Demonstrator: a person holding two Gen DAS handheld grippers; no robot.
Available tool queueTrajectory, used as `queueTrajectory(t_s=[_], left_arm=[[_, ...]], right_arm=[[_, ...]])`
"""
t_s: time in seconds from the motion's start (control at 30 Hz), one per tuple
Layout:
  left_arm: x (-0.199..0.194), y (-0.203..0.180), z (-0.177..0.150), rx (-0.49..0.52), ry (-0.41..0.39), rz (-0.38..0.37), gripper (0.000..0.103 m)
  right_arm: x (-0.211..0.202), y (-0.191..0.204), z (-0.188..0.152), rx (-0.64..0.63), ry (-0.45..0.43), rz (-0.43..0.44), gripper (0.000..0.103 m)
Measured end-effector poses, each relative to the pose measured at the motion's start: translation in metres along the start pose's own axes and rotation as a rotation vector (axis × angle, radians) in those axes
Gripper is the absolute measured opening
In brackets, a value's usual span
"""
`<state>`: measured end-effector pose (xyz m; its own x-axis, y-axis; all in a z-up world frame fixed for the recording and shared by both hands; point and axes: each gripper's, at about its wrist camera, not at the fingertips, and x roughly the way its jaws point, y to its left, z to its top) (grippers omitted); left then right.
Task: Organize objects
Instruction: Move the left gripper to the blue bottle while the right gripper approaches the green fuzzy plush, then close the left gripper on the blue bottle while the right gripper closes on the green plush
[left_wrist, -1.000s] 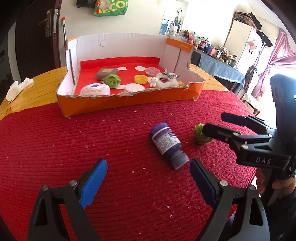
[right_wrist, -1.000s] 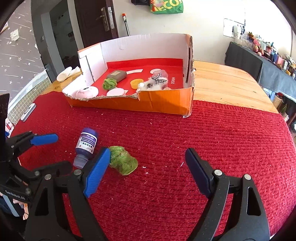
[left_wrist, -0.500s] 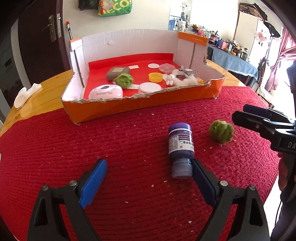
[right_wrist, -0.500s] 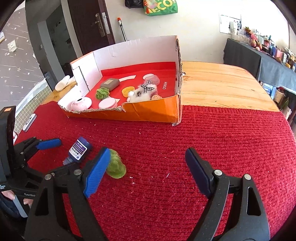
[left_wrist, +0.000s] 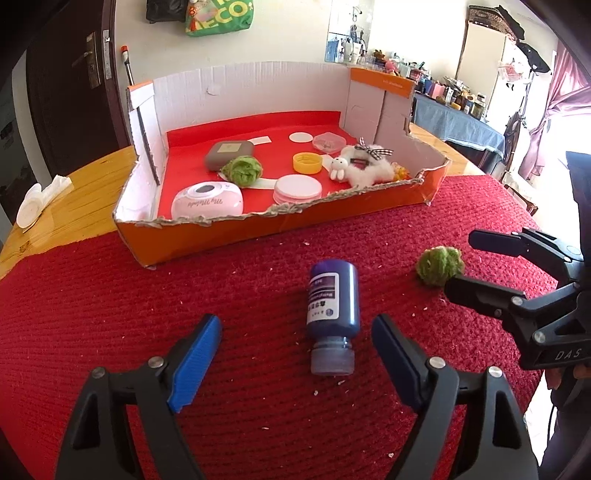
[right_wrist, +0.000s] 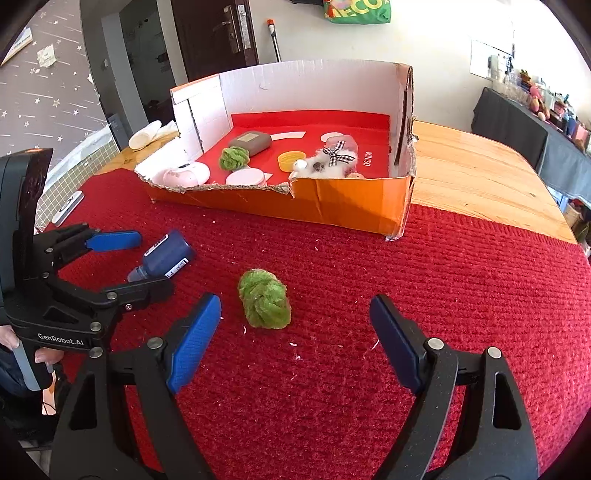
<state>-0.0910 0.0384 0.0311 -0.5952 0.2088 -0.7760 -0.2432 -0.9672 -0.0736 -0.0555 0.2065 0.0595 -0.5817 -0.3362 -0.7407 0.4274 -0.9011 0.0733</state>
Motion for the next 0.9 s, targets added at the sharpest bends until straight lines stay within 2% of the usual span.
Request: queueTrajectory(t_s=[0.4, 0.5, 0.53, 0.6, 0.63, 0.7, 0.73, 0.77, 0.8, 0.9], left_arm=[[0.002, -0.004, 0.002, 0.041, -0.027, -0.011, 0.064], [0.001, -0.006, 0.002, 0.045, -0.03, -0.032, 0.055], [0.001, -0.007, 0.002, 0.046, -0.03, -0.04, 0.051], [0.001, -0.009, 0.002, 0.052, -0.03, -0.047, 0.049], [0.001, -0.01, 0.001, 0.058, -0.03, -0.045, 0.049], [0.001, -0.012, 0.001, 0.067, -0.033, -0.044, 0.041], [0.0, -0.012, 0.001, 0.068, -0.034, -0.05, 0.032], [0.0, -0.013, 0.001, 0.068, -0.033, -0.061, 0.029], [0.0, -0.013, 0.001, 0.07, -0.031, -0.068, 0.029], [-0.003, -0.014, 0.0, 0.068, -0.04, -0.074, 0.029]], right_arm=[[0.012, 0.013, 0.003, -0.092, 0.006, -0.062, 0.081], [0.013, 0.016, 0.003, -0.108, 0.005, -0.069, 0.079], [0.013, 0.017, 0.003, -0.113, 0.007, -0.069, 0.076], [0.014, 0.018, 0.003, -0.116, 0.012, -0.068, 0.069], [0.015, 0.018, 0.002, -0.117, 0.016, -0.069, 0.062], [0.017, 0.019, 0.002, -0.121, 0.025, -0.07, 0.048], [0.017, 0.019, 0.002, -0.122, 0.028, -0.065, 0.043], [0.017, 0.02, 0.001, -0.125, 0.025, -0.058, 0.04], [0.016, 0.022, 0.001, -0.13, 0.022, -0.051, 0.03], [0.015, 0.024, 0.001, -0.134, 0.012, -0.044, 0.027]])
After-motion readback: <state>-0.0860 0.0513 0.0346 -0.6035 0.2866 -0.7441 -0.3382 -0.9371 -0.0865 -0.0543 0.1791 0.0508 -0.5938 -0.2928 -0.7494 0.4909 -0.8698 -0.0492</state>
